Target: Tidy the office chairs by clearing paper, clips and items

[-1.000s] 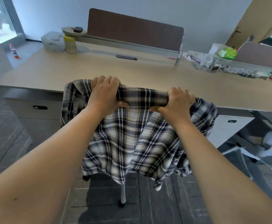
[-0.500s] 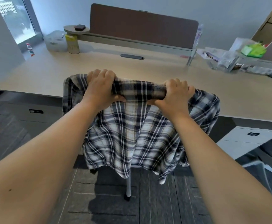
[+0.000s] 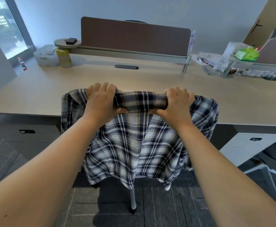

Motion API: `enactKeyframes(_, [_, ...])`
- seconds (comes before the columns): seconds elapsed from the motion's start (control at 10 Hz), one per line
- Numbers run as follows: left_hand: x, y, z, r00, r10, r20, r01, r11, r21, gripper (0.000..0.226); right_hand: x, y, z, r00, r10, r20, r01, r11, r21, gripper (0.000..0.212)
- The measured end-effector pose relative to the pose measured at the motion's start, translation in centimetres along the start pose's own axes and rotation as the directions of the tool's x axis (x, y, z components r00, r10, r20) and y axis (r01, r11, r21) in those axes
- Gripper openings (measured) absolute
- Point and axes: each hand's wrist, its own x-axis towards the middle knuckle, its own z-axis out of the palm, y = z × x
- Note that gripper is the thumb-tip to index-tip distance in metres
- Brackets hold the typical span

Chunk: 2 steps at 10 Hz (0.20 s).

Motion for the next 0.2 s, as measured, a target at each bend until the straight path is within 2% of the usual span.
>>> enactKeyframes(0.1, [-0.5,1.2,-0.4,0.997,-0.069,0.017,0.067,0.994,0.086,0.068,0.0,-0.1,-0.2,1.0,-0.013,0.018,0.014,0.998,-0.056,0.062])
enactKeyframes(0.2, [-2.6,3.9,-0.4,0.995,-0.076,0.062,0.067,0.99,0.127,0.083,-1.2,-0.1,-0.6,0.998,-0.005,0.062,0.013,0.99,-0.141,0.083])
